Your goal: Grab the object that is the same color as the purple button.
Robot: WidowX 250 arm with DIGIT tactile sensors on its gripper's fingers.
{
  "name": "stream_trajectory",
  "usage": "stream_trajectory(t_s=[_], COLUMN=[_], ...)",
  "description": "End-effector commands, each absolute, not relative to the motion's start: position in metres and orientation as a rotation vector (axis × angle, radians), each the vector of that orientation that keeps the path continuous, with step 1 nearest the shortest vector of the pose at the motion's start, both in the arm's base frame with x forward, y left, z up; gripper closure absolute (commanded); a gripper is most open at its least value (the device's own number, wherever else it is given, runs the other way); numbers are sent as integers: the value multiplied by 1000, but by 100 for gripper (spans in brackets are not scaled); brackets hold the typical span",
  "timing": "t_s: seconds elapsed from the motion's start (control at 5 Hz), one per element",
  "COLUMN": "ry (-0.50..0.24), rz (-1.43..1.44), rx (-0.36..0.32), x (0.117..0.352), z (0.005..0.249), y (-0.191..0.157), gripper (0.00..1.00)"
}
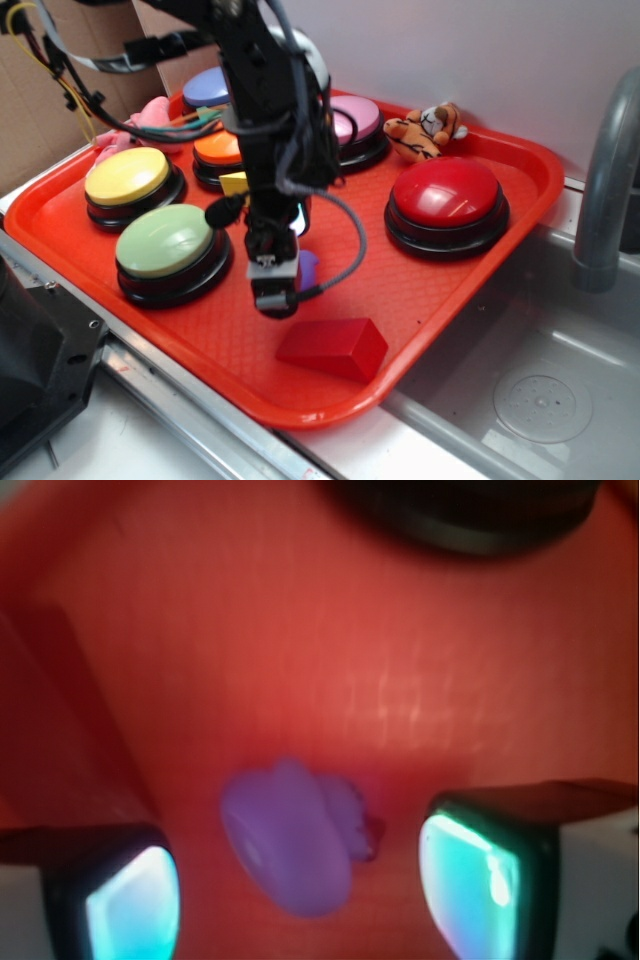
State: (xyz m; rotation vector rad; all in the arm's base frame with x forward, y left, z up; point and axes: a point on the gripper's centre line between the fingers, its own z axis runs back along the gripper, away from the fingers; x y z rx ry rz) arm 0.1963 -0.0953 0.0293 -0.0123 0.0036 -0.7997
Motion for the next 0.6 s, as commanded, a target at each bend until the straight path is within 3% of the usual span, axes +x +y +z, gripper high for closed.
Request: stream_trajectory(t_s=[0.0, 0.2, 0.4], ry=[-29, -18, 4], rz=[-753, -749, -732], rx=[2, 5, 9], x=[198, 199, 201], z=[25, 21, 20], y=[-106, -107, -105], gripper=[82, 100, 100])
